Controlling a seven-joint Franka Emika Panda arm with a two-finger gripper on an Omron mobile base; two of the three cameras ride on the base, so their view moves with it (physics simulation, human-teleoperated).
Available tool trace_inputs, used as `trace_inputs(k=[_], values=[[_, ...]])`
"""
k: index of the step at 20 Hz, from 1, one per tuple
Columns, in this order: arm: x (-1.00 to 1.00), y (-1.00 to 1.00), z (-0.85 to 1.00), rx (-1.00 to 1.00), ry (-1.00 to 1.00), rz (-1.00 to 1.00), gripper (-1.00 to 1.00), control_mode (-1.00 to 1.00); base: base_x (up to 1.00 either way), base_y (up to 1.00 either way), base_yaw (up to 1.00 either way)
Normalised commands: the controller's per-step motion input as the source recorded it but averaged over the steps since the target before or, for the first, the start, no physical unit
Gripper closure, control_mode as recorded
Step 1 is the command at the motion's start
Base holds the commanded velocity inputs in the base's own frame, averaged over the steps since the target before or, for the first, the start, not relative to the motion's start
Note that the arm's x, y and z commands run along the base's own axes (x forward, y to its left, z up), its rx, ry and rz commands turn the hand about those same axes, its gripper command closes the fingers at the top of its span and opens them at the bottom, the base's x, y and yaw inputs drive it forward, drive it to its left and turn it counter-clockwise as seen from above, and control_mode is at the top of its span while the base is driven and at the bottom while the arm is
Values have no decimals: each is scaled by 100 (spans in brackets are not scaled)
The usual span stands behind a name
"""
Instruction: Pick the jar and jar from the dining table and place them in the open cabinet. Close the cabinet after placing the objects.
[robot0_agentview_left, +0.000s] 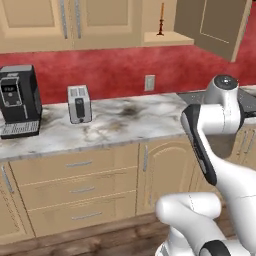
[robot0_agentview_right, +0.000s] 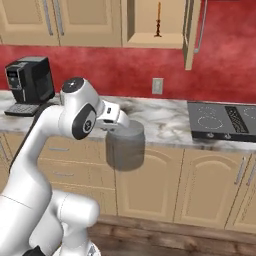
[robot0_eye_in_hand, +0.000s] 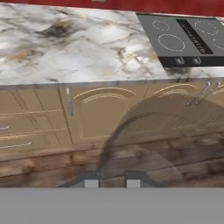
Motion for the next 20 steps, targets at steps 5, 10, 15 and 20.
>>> trace_inputs(k=[5,10,15,20], values=[[0,0,0,0,0,0,100,100,78,21,-4],[0,0,0,0,0,0,100,100,18,-3,0],[0,0,0,0,0,0,100,100,52,-16,0],[0,0,0,0,0,0,100,100,16,-9,0]])
